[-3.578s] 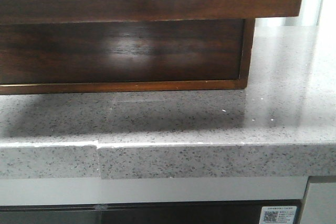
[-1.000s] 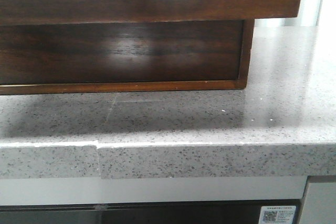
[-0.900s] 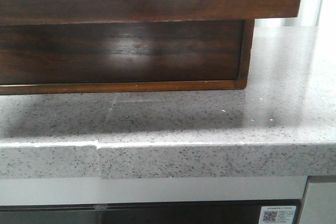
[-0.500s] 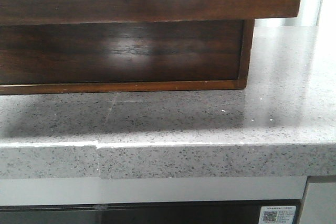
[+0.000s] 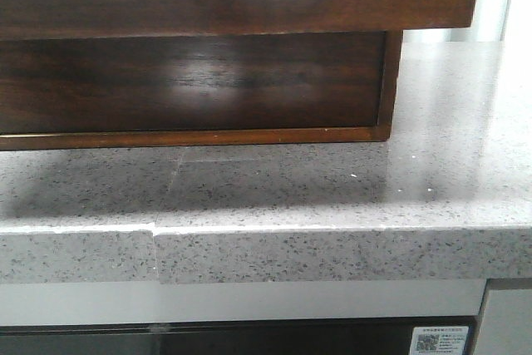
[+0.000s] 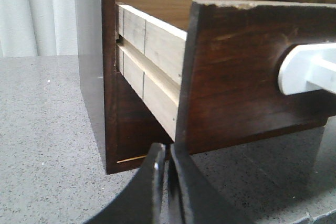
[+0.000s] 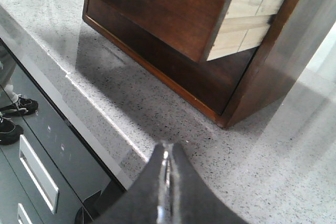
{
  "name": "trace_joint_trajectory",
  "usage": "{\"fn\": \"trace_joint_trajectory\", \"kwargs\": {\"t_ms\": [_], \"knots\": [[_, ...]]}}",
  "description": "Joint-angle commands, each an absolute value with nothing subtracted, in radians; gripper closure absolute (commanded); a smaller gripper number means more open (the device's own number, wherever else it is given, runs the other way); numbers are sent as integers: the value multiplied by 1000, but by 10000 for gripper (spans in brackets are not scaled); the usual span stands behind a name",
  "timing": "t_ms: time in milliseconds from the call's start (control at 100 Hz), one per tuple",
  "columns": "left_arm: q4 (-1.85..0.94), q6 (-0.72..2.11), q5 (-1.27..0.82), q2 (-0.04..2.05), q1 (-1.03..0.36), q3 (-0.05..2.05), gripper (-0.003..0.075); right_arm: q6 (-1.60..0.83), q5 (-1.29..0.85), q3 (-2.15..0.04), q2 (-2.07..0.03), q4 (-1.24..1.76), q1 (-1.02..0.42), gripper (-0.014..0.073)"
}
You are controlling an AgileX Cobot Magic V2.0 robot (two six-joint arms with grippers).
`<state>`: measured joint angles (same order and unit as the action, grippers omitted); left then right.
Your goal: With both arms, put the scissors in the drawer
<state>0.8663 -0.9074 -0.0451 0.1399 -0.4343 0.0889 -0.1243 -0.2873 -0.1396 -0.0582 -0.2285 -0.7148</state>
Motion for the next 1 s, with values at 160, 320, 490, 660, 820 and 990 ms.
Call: {"fn": "trace_joint_trajectory", "kwargs": {"t_ms": [160, 320, 490, 660, 820, 990], "knots": [[842, -914, 8, 150, -442, 118, 742, -124, -201, -167, -70, -228, -717, 656], [630, -711, 21, 150, -438, 118, 742, -124, -201, -167, -70, -228, -717, 656], [305, -281, 62, 150, -403, 118, 742, -124, -201, -167, -70, -228, -717, 656], [114, -84, 121, 150, -332, 118, 742, -124, -201, -167, -70, -228, -717, 656], [88, -84, 146, 124, -253, 74, 742, -124, -201, -167, -70, -228, -717, 656], [27, -89, 155, 13, -157, -23, 742, -124, -201, -167, -70, -228, -717, 656]]}}
